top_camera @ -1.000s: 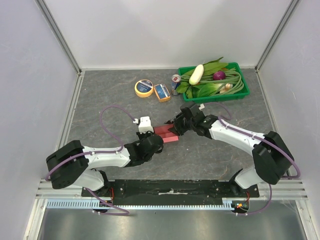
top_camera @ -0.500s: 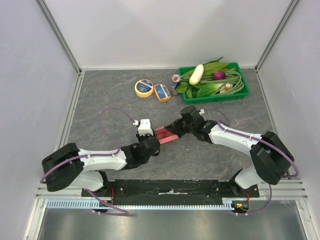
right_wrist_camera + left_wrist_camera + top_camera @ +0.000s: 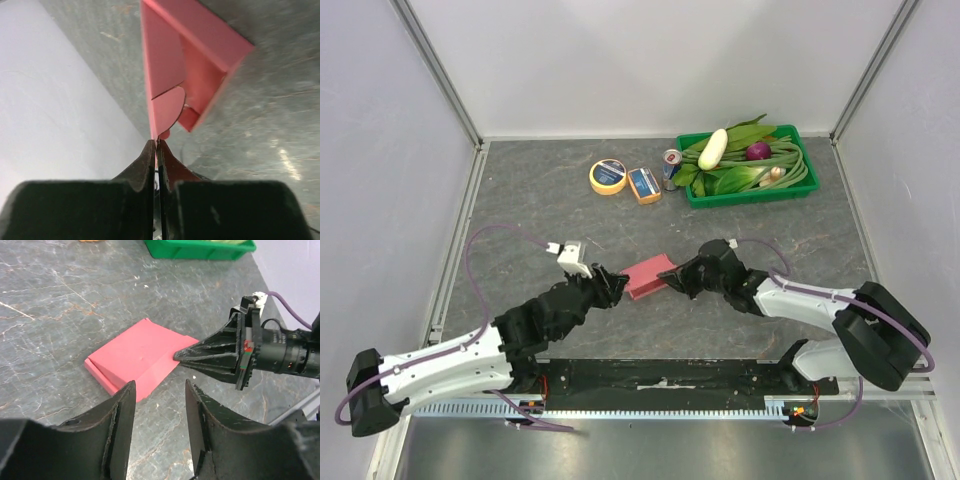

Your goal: Fold the paper box

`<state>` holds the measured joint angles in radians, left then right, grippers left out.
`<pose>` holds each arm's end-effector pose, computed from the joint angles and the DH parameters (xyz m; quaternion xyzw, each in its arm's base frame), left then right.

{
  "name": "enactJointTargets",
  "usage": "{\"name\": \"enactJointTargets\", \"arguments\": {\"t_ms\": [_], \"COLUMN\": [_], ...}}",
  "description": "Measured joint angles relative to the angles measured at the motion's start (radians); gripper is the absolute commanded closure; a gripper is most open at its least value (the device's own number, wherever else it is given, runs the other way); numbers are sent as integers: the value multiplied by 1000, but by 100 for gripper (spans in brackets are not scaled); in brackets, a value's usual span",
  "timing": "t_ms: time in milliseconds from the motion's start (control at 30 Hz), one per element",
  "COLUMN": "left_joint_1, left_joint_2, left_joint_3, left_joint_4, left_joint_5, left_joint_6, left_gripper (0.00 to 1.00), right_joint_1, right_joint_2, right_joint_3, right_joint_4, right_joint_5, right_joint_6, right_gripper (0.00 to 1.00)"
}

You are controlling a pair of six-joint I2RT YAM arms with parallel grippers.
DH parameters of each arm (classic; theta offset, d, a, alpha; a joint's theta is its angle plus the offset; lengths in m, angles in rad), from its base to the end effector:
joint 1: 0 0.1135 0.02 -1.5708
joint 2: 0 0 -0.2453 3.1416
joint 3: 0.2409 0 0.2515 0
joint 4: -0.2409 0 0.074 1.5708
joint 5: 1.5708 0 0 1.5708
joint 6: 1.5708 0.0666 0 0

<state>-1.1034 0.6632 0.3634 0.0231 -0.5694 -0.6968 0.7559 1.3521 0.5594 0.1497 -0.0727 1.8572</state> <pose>0.1235 -0.1650 0.2142 -0.0112 0.7842 -0.3140 0.5352 0.2101 0.2047 0.1369 0.4538 0.7701 0.4401 0.0854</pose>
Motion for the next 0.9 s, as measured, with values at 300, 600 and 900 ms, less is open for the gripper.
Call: {"name": "enactJointTargets", "arguments": {"t_ms": [300,600,900], "left_joint_1": [151,183,185], "left_joint_2": [498,803,854], "left_joint_3": [315,319,301], "left_joint_4": [-60,31,125], "left_joint_5": [298,423,443], "left_joint_6": [3,3,3], "left_gripper": [73,78,77], "right_joint_1": [1,1,-15], "right_joint_2": [-66,-81,-229], "right_joint_3": [-154,-239,-104], "right_joint_4": [38,119,-97], "right_joint_5": [10,9,-108], "right_joint_6": [-70,-238,-877], "right_gripper": [63,49,32]}}
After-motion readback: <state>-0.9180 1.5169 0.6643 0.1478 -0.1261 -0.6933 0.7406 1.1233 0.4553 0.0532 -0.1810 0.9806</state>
